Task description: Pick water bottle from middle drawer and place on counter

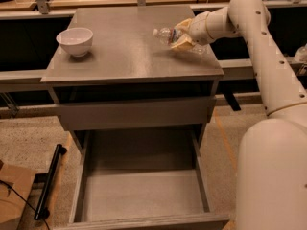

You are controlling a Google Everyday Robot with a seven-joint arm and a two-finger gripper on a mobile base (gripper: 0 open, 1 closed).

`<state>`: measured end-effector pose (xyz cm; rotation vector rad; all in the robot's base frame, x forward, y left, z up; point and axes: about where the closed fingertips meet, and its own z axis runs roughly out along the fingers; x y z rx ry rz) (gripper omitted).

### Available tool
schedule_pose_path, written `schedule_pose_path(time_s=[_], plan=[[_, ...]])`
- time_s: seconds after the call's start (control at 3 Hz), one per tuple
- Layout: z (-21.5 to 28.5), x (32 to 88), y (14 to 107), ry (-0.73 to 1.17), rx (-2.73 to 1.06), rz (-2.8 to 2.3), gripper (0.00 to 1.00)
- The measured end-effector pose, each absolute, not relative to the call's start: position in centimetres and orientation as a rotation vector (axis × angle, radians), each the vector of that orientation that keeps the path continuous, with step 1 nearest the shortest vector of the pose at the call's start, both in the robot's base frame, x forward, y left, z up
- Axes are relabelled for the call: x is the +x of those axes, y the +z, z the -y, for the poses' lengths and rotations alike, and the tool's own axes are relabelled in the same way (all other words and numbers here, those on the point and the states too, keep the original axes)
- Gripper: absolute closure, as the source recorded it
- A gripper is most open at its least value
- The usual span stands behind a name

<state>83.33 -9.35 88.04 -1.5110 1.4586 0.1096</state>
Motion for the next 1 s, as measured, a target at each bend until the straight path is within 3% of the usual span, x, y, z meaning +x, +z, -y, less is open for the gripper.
schedule_pose_path(time_s=[0.33,0.67,1.0], plan=[[8.5,82.65,86.16,0.159,-1.515,-1.476,0.12],[8.13,82.67,85.92,0.165,-1.521,-1.475,0.0],[8.13,82.67,86.2,0.165,-1.521,-1.475,0.0]])
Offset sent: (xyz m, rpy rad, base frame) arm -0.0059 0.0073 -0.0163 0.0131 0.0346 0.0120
